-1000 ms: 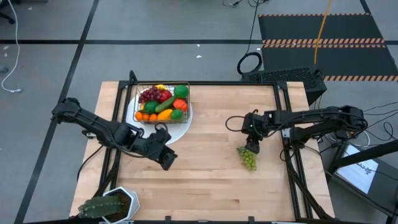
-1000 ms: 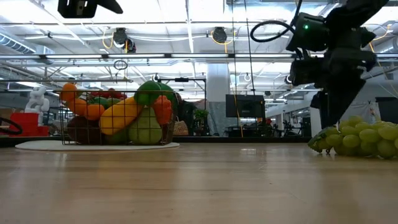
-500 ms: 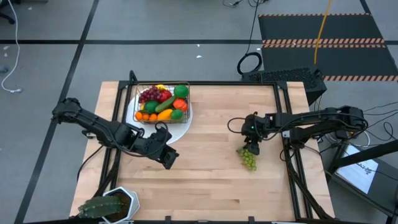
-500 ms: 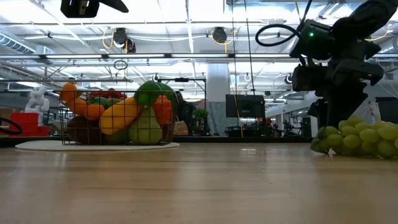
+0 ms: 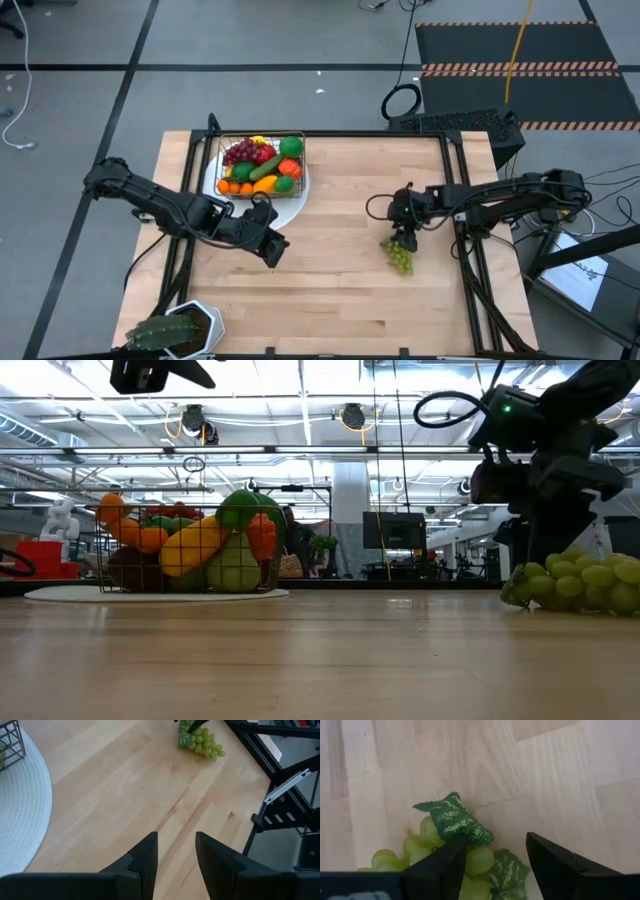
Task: Build produce basket
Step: Put the green grapes into the wired basket
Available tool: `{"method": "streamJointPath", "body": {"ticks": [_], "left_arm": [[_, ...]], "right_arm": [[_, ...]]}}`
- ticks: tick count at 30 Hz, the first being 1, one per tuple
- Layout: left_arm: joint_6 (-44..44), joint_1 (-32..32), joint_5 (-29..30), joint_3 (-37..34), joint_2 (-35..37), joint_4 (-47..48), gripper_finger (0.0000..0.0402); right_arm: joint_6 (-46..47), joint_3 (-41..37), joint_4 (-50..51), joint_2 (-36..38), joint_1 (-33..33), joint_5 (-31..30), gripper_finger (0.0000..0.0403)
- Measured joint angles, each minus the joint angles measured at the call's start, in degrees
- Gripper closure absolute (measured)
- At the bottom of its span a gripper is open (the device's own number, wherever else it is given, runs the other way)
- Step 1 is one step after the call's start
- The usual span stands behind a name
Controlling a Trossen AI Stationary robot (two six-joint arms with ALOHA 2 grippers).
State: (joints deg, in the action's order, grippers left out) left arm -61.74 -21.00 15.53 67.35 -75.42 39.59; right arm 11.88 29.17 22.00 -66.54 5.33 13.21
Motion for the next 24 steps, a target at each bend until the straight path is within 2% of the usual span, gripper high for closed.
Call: {"method": "streamJointPath", "body": {"ticks": [4,7,11,17,24], "left_arm": [[0.42,-0.02,-0.02,0.0,0.0,0.0,0.027],[0.32,-0.02,-0.36,0.0,0.0,0.0,0.027],[0.13,-0.02,-0.42,0.0,0.0,0.0,0.027],[0.28,-0.02,-0.44,0.0,0.0,-0.04,0.027],[0.55,-0.02,-0.34,0.0,0.0,-0.07,0.027]], "right_arm": [[3.36,0.0,2.32,0.08,-1.01,0.12,0.0168],[6.01,0.02,3.92,0.15,-2.05,0.33,0.0159],[10.21,0.28,2.52,0.81,-2.43,1.48,0.0164],[10.09,2.81,2.17,2.84,-2.48,6.41,0.0182],[17.01,3.02,1.88,2.78,-3.23,3.15,0.0194]]}}
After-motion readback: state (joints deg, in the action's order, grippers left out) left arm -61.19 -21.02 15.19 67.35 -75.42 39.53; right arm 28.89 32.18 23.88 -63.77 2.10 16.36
